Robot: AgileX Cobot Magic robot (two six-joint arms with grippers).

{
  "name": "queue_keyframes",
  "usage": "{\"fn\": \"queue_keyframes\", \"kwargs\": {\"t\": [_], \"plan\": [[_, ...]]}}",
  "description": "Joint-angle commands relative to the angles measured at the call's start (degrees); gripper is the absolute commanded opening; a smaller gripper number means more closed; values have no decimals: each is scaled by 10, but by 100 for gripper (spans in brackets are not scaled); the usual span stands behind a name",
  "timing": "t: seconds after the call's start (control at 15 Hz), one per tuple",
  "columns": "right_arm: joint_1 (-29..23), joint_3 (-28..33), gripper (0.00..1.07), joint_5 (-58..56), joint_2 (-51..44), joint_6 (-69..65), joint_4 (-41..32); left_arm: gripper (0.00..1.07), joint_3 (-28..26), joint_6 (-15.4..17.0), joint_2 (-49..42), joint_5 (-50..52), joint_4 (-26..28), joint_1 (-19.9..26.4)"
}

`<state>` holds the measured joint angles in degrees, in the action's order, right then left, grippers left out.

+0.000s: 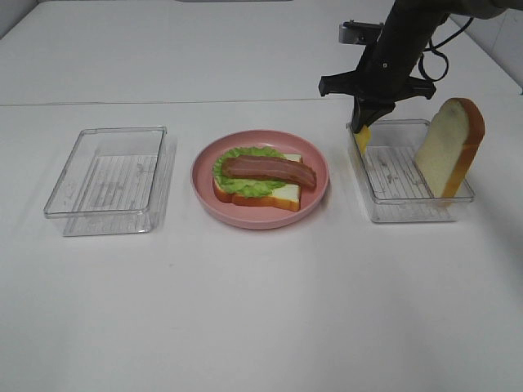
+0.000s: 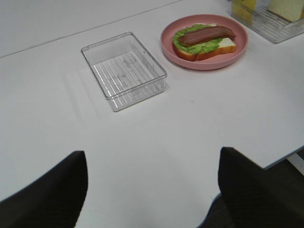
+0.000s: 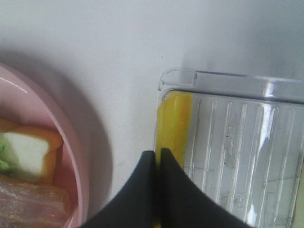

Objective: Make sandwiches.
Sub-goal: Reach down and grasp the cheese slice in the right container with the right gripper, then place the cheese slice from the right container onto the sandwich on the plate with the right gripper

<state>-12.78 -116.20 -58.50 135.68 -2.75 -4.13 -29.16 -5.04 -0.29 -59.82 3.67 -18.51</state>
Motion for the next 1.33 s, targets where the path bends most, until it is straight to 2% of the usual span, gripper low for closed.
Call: {"fn": "queue_keyframes", "kwargs": {"t": [0.07,0.53,0.87,1.2,1.33], "plan": [[1,-3,0,-2,-8,-3,1,73,2,-1,-12,1,5,-1],[1,-23,0,-59,-86,6,-26,73,2,-1,-12,1,5,-1],[-3,-22,0,-96,-122,46,-172,73,2,-1,-12,1,6,-1],[-92,16,0,-54,-117,61,-200,73,2,-1,-12,1,6,-1],[-101,38,0,-22,-112,66,-254,73,2,-1,-12,1,7,-1]]}}
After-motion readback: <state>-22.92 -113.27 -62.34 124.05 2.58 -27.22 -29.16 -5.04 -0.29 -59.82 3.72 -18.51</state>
